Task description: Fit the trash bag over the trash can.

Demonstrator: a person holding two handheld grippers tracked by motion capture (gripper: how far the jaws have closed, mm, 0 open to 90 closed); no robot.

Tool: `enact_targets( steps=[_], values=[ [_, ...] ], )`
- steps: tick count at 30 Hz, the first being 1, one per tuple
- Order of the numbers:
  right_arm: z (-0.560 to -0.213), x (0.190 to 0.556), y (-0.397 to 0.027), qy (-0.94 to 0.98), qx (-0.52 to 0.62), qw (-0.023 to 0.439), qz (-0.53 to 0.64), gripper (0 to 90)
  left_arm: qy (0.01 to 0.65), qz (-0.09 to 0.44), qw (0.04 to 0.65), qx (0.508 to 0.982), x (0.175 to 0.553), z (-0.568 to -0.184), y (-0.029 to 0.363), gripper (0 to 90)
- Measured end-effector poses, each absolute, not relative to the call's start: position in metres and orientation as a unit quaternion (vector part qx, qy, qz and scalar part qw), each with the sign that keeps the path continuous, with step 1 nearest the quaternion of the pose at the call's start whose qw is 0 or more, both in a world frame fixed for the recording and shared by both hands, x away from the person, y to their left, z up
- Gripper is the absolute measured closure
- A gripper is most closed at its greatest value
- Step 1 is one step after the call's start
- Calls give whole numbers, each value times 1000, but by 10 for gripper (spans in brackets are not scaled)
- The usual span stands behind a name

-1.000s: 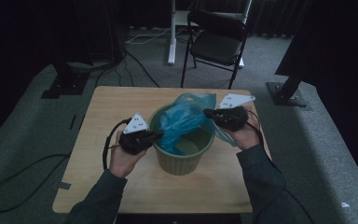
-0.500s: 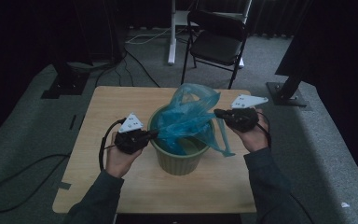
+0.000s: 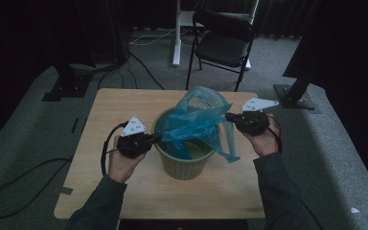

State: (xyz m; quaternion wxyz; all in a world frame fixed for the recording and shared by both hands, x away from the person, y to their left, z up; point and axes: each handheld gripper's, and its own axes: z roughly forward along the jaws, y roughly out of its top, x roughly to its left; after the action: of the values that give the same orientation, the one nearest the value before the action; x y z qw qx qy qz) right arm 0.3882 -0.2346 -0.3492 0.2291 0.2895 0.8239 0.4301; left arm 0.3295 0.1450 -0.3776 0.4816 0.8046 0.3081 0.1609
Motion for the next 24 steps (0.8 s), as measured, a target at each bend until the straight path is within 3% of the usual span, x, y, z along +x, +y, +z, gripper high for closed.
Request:
enact_targets(
  steps=[7, 24],
  values=[
    [-351, 383, -228, 830, 260, 222, 441, 891, 297, 168, 487, 804, 329, -371, 140, 670],
    [-354, 383, -219, 840, 240, 214, 437, 891, 276, 185, 486, 808, 355, -343, 121, 498]
  ],
)
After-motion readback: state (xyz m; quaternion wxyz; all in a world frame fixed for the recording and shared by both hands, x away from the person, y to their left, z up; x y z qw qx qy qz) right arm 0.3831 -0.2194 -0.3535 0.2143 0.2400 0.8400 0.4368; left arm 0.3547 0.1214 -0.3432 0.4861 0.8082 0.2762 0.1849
